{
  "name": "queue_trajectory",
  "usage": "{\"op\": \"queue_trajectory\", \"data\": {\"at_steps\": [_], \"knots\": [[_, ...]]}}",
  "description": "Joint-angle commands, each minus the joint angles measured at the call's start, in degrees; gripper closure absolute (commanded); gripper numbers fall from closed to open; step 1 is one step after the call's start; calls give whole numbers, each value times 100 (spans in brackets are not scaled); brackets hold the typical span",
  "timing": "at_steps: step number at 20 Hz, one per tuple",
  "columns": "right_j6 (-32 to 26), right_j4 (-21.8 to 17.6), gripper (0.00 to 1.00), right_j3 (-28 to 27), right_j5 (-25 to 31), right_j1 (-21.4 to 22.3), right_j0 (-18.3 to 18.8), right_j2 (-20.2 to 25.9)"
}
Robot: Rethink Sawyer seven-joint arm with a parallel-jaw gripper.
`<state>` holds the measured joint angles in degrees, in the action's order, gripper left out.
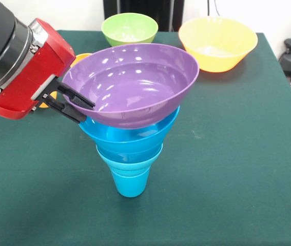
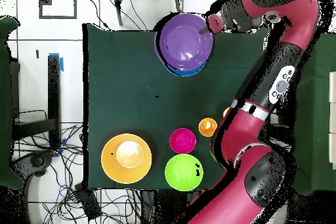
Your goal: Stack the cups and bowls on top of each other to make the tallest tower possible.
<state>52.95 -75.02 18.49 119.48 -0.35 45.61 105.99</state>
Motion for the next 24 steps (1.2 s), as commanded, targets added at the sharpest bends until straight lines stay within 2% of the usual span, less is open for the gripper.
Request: {"op": "queue_trajectory", "data": {"at_steps": [1, 12, 19, 24], "knots": [[-619, 22, 100, 57, -315, 95, -226, -910], [-565, -12, 100, 95, -294, 178, -280, -1108], [-767, -256, 100, -15, -199, 288, -364, -1199], [-827, -260, 100, -4, -207, 300, -346, -1244]]}}
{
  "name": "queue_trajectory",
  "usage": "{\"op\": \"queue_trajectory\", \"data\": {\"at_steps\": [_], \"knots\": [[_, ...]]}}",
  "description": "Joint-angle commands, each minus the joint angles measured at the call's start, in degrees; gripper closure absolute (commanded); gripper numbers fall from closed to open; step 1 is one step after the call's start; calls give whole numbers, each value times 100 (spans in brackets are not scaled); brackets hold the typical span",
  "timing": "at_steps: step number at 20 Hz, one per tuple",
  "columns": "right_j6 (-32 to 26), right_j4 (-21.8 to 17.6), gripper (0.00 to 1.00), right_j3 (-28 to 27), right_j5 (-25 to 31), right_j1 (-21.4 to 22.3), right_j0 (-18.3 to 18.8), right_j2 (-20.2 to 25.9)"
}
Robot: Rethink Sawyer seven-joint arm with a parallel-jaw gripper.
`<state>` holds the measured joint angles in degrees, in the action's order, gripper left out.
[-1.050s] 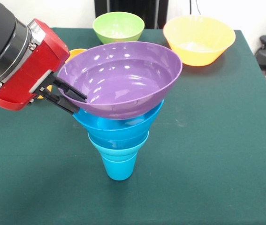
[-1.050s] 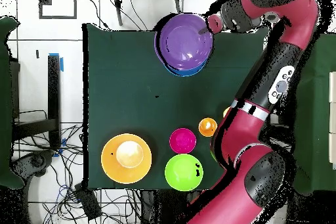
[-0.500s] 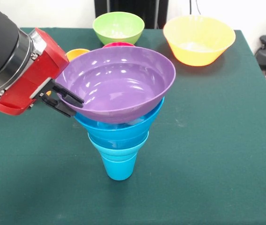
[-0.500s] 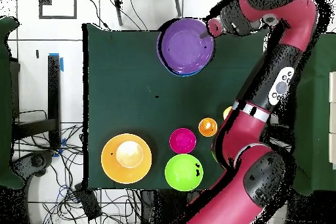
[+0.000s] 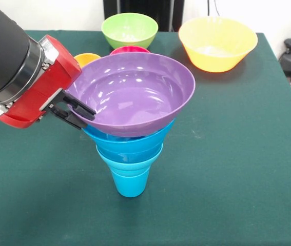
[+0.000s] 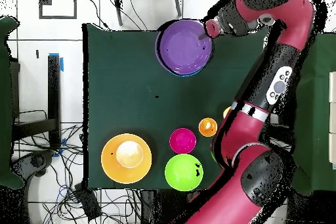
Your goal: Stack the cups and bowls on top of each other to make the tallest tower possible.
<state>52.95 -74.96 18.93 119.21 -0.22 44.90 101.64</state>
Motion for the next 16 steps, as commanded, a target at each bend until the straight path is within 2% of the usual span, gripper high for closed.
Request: {"op": "queue_trajectory", "data": {"at_steps": [1, 10, 16], "knots": [[-824, -252, 100, -36, -184, 291, -267, -823], [-593, 147, 100, 277, -297, 319, -164, -1102], [-662, 168, 100, 229, -319, 317, -197, -1157]]}}
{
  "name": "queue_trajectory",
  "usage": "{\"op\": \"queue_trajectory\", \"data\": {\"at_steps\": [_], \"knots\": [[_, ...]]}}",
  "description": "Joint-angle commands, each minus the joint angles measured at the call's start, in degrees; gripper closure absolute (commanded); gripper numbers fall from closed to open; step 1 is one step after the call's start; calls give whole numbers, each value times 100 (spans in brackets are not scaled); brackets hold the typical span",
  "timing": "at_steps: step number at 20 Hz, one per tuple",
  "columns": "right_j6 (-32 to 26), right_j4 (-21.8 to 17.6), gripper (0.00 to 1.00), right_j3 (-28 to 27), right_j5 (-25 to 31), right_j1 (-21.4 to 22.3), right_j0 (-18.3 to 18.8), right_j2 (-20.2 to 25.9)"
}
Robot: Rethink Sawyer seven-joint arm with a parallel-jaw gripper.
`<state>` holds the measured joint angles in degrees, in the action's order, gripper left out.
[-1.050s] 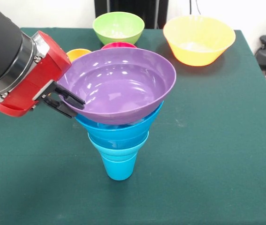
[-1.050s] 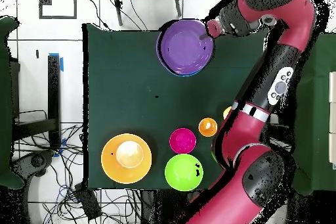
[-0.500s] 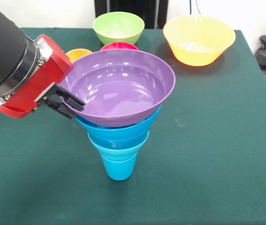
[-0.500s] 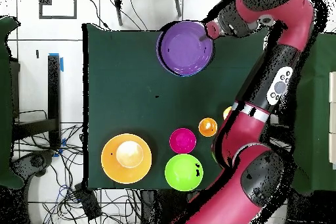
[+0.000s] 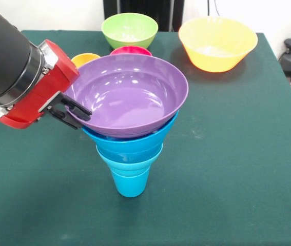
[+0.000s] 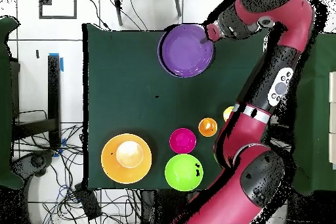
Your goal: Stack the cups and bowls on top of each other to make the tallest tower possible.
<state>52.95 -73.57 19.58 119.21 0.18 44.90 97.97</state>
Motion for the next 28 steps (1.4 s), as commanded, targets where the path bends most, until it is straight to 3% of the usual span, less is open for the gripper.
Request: {"op": "queue_trajectory", "data": {"at_steps": [1, 18, 28], "knots": [[-675, 28, 100, 152, -318, 274, -203, -796], [-564, 289, 100, 174, -390, 255, -265, -952], [-310, 655, 100, 417, -601, 244, -271, -1178]]}}
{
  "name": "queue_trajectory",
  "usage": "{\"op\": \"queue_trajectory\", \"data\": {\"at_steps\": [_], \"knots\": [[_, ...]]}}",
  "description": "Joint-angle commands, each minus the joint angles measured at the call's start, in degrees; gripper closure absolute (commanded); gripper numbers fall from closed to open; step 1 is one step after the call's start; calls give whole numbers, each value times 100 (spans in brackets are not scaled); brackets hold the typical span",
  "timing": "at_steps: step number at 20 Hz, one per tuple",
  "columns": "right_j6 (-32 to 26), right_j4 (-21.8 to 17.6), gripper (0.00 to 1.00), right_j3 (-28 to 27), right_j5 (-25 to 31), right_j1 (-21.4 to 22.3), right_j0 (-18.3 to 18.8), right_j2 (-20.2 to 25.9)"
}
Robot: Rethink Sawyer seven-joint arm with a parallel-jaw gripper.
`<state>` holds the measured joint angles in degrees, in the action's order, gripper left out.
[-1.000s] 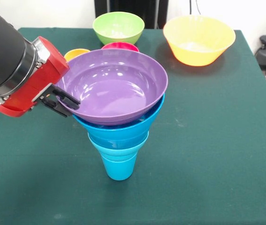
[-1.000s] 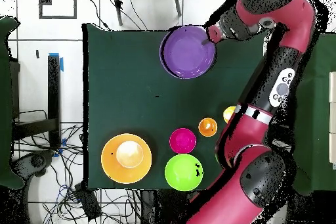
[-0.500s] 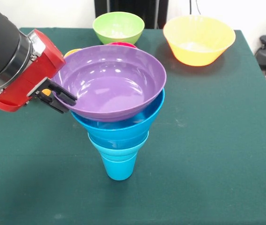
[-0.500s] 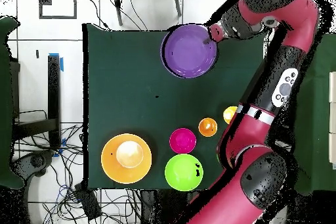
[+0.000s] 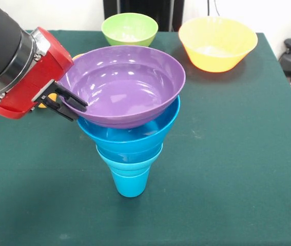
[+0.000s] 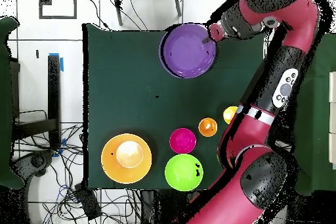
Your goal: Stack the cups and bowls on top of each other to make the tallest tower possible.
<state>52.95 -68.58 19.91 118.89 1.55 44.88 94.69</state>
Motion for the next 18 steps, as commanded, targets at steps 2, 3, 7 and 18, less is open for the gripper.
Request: {"op": "queue_trajectory", "data": {"at_steps": [2, 3, 7, 18], "knots": [[-269, 207, 100, 396, -597, 109, -292, -893], [-253, 233, 100, 398, -608, 112, -302, -913], [-224, 356, 100, 416, -652, 122, -313, -1012], [-280, 457, 100, 326, -722, 95, -381, -1077]]}}
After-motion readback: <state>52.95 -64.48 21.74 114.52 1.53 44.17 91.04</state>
